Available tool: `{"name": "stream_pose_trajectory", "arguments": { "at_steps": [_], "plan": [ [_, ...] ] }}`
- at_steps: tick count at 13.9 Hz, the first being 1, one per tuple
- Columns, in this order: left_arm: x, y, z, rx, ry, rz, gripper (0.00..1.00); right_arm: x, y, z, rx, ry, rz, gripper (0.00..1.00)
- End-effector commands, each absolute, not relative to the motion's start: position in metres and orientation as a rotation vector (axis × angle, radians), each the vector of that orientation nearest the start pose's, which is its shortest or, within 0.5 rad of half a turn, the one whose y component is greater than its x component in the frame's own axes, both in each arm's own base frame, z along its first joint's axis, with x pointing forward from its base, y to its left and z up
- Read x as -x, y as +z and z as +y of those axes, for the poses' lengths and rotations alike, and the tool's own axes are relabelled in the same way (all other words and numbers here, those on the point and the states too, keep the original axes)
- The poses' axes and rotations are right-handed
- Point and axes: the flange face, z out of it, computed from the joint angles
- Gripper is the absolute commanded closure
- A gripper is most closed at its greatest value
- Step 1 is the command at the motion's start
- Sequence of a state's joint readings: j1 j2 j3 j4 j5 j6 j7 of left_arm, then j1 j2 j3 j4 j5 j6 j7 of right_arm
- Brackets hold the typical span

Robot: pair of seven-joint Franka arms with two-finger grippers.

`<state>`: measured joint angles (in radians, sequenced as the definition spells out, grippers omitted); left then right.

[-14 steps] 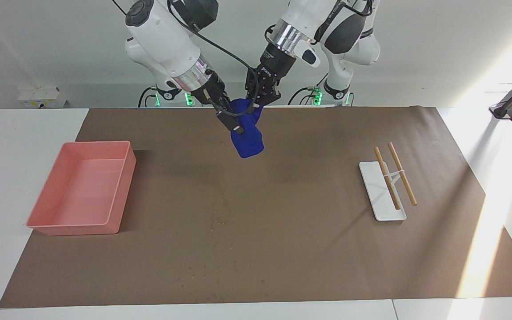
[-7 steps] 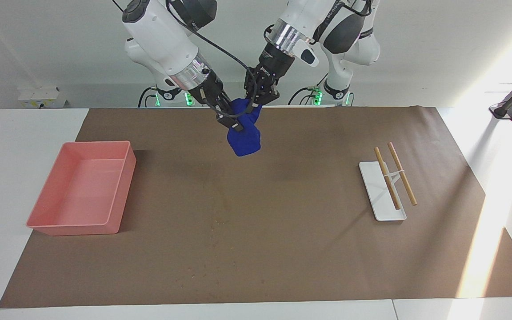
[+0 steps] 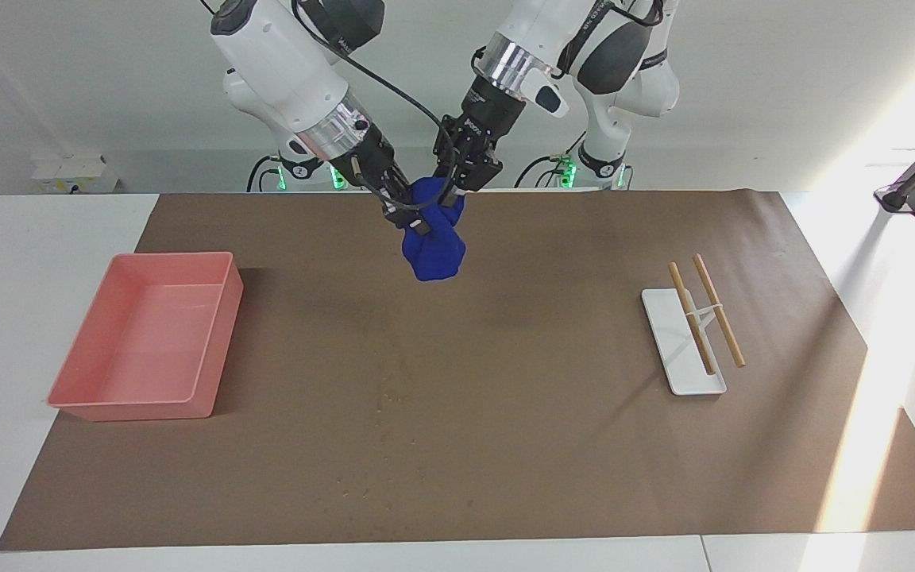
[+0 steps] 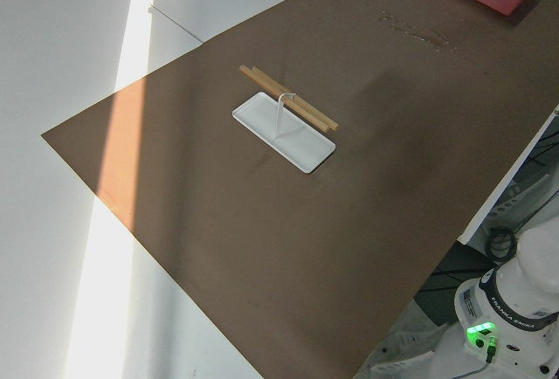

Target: Wipe water with towel using both arms

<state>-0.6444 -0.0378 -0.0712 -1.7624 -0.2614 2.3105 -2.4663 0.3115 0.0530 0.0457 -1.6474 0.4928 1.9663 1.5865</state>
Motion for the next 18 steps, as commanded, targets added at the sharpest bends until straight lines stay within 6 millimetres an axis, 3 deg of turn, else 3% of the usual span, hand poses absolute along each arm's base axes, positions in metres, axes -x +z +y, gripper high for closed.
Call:
{"name": "stream_pose_trajectory", "arguments": {
  "at_steps": [1,3,6,9,12,15,18],
  "plan": [
    [-0.452,0.634,-0.373,-1.562,-0.252,2.103,0.00,-0.572,0.603,0.217,2.060,0.263,1.622,1.00],
    [-0.461,0.634,-0.353,-1.630,-0.188,2.103,0.00,-0.579,0.603,0.204,2.051,0.220,1.610,1.00],
    [-0.461,0.629,-0.327,-1.921,-0.139,1.995,0.00,-0.590,0.600,0.184,2.031,0.182,1.617,1.00],
    [-0.475,0.623,-0.285,-2.046,-0.140,1.995,0.00,-0.606,0.596,0.159,2.012,0.101,1.595,1.00],
    [-0.481,0.621,-0.246,-2.268,-0.140,1.851,0.00,-0.630,0.585,0.146,1.968,0.002,1.583,1.00],
    [-0.490,0.616,-0.211,-2.356,-0.165,1.814,0.00,-0.665,0.544,0.143,2.016,-0.019,1.551,1.00],
    [-0.489,0.617,-0.164,-2.558,-0.215,1.604,0.00,-0.692,0.501,0.141,2.013,-0.100,1.525,1.00]
  ]
}}
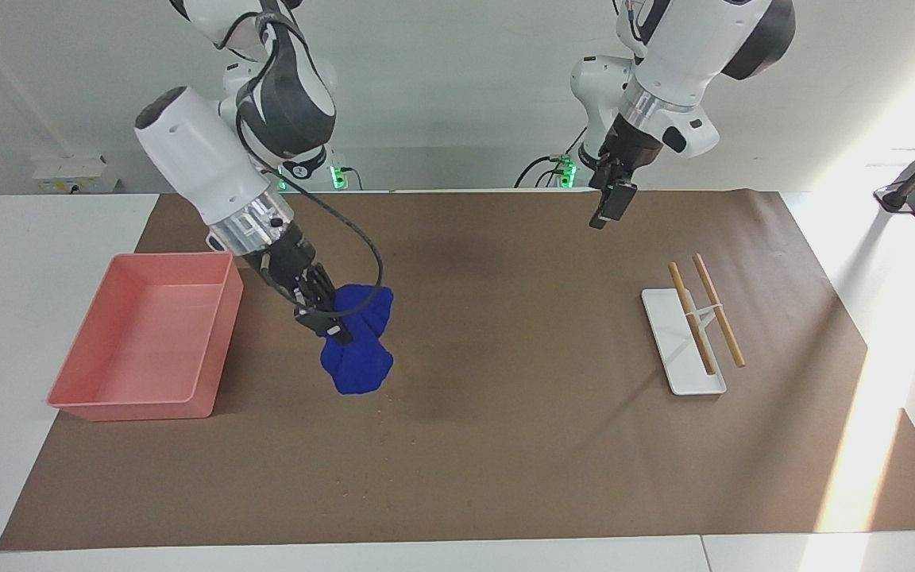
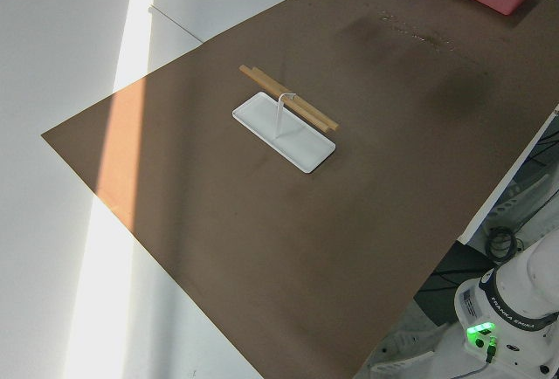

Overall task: Wipe water with towel using both arms
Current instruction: 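Lower the towel onto the water spill while the left gripper withdraws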

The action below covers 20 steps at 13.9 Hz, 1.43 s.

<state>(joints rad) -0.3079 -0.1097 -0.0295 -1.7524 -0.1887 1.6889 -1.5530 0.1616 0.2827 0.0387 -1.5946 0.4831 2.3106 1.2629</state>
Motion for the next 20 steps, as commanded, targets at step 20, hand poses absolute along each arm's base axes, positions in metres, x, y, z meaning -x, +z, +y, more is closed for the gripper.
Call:
{"name": "stream_pose_trajectory", "arguments": {
  "at_steps": [20],
  "plan": [
    [-0.491,0.614,-0.040,3.007,0.236,-1.002,0.00,-0.670,0.279,0.162,2.243,-0.154,1.487,1.00]
  ]
}}
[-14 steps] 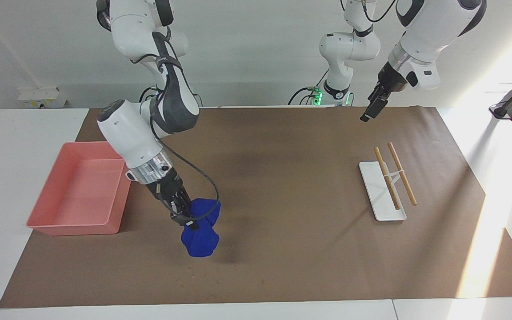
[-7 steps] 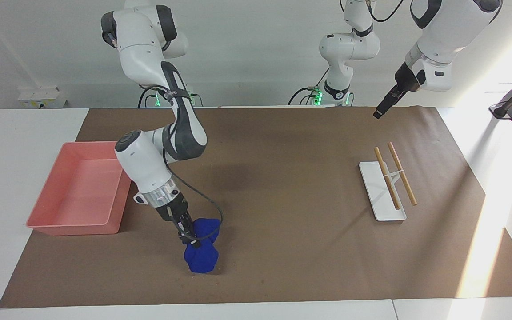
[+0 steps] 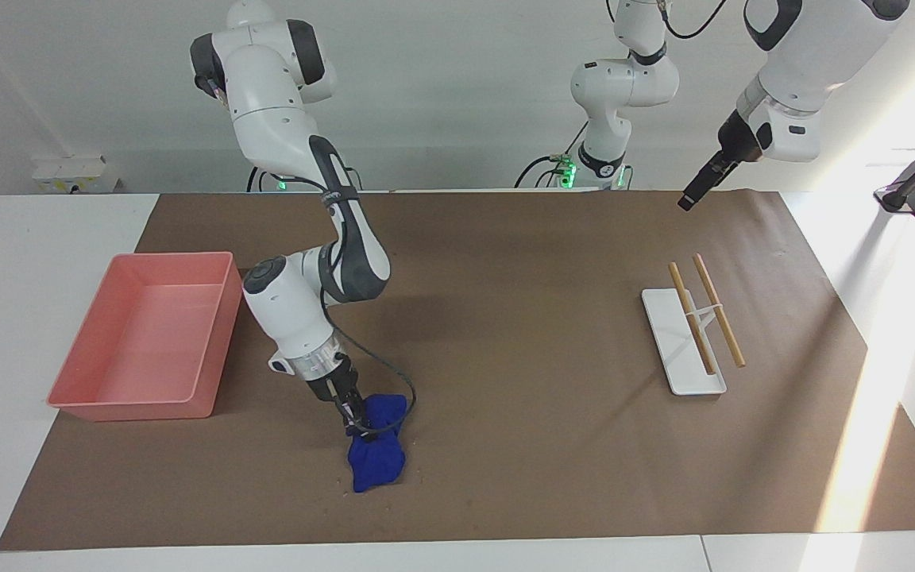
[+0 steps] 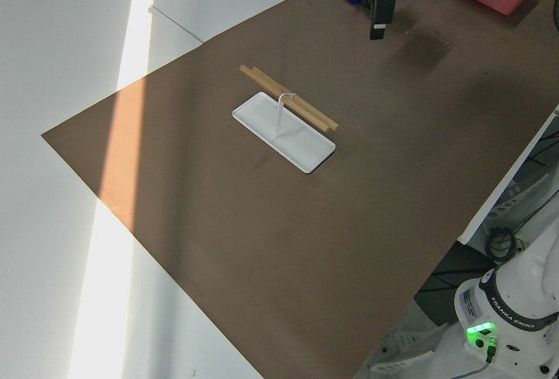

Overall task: Wipe water with towel using both arms
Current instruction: 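Lower the towel onto the water spill while the left gripper withdraws, then wipe the towel across the water spill with the right gripper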

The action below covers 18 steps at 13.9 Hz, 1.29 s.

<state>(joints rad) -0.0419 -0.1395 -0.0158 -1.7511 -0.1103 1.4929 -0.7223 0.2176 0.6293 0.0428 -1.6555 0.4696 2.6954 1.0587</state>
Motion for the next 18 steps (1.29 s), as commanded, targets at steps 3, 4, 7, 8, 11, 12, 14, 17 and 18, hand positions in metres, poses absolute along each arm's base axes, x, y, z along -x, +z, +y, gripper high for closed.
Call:
{"name": "stream_pose_trajectory", "arguments": {
  "at_steps": [3,4,7,8,11,12,14,17,18],
  "plan": [
    [-0.493,0.616,-0.036,3.059,0.197,-0.716,0.00,-0.662,0.275,0.166,2.262,-0.119,1.493,1.00],
    [-0.492,0.619,-0.032,3.052,0.179,-0.599,0.00,-0.657,0.276,0.177,2.277,-0.097,1.478,1.00],
    [-0.497,0.625,-0.017,3.111,0.155,-0.291,0.00,-0.634,0.265,0.187,2.326,-0.037,1.473,1.00],
    [-0.499,0.631,-0.006,3.121,0.134,-0.233,0.00,-0.624,0.263,0.192,2.344,-0.021,1.466,1.00],
    [-0.504,0.634,0.018,3.126,0.072,-0.127,0.00,-0.588,0.260,0.183,2.388,0.028,1.476,1.00],
    [-0.507,0.634,0.019,3.127,0.053,-0.130,0.00,-0.576,0.258,0.179,2.405,0.045,1.477,1.00],
    [-0.519,0.623,0.016,3.123,0.067,-0.120,0.00,-0.555,0.254,0.175,2.470,0.102,1.430,1.00],
    [-0.532,0.613,0.014,3.123,0.055,-0.112,0.00,-0.536,0.253,0.173,2.520,0.228,1.416,1.00],
    [-0.533,0.610,0.014,3.122,0.064,-0.112,0.00,-0.528,0.253,0.174,2.533,0.266,1.418,1.00]
  ]
}}
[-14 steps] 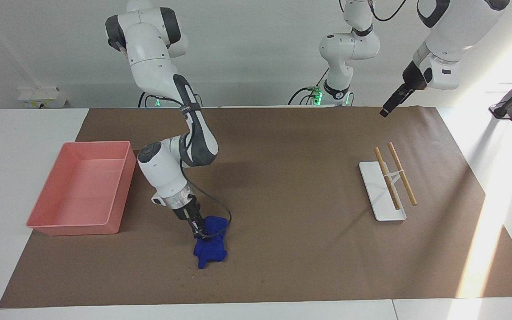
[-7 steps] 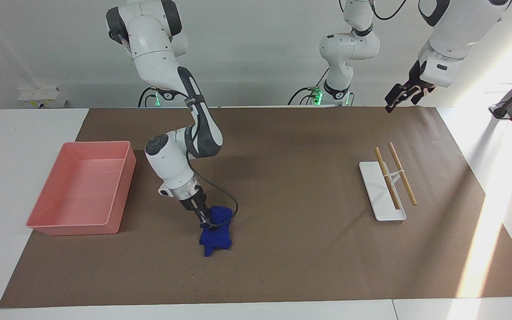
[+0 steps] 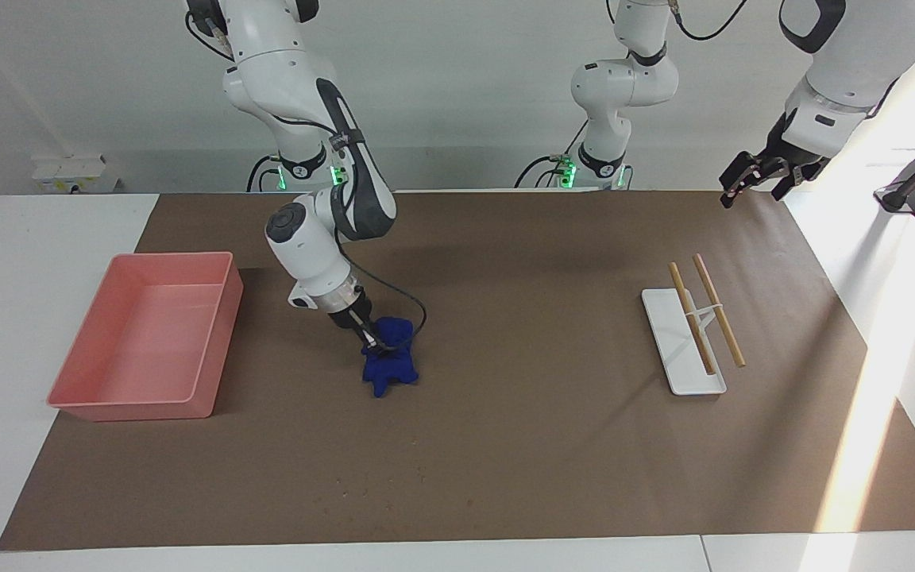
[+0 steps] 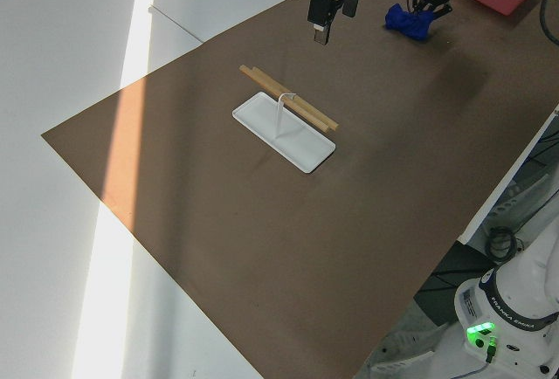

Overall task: Wipe water with towel using both arms
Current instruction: 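Wipe the towel across the water spill with the right gripper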

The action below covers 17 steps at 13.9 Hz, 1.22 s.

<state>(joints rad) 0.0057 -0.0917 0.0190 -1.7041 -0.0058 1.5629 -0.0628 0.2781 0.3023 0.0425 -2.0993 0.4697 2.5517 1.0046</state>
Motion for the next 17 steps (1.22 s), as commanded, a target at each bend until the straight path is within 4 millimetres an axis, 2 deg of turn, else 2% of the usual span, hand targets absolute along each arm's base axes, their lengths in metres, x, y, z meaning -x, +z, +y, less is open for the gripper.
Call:
{"name": "stream_pose_trajectory", "arguments": {
  "at_steps": [1,5,7,9,11,14,16,17],
  "plan": [
    [-0.531,0.607,0.011,3.125,0.086,-0.103,0.00,-0.520,0.252,0.173,2.545,0.283,1.411,1.00],
    [-0.527,0.601,0.011,3.125,0.101,-0.067,0.00,-0.484,0.238,0.165,2.639,0.331,1.298,1.00],
    [-0.526,0.597,0.013,3.107,0.113,0.006,0.00,-0.472,0.239,0.168,2.666,0.336,1.252,1.00],
    [-0.525,0.597,0.012,3.107,0.118,0.009,0.00,-0.460,0.238,0.174,2.700,0.346,1.190,1.00],
    [-0.525,0.598,0.007,3.106,0.118,0.023,0.00,-0.458,0.245,0.173,2.744,0.315,1.042,1.00],
    [-0.526,0.599,0.004,3.106,0.113,0.033,0.00,-0.457,0.255,0.166,2.765,0.281,0.938,1.00],
    [-0.526,0.599,0.004,3.108,0.106,0.038,0.00,-0.463,0.254,0.151,2.776,0.261,0.879,1.00],
    [-0.526,0.599,0.006,3.108,0.103,0.031,0.00,-0.468,0.254,0.137,2.782,0.237,0.839,1.00]
  ]
}}
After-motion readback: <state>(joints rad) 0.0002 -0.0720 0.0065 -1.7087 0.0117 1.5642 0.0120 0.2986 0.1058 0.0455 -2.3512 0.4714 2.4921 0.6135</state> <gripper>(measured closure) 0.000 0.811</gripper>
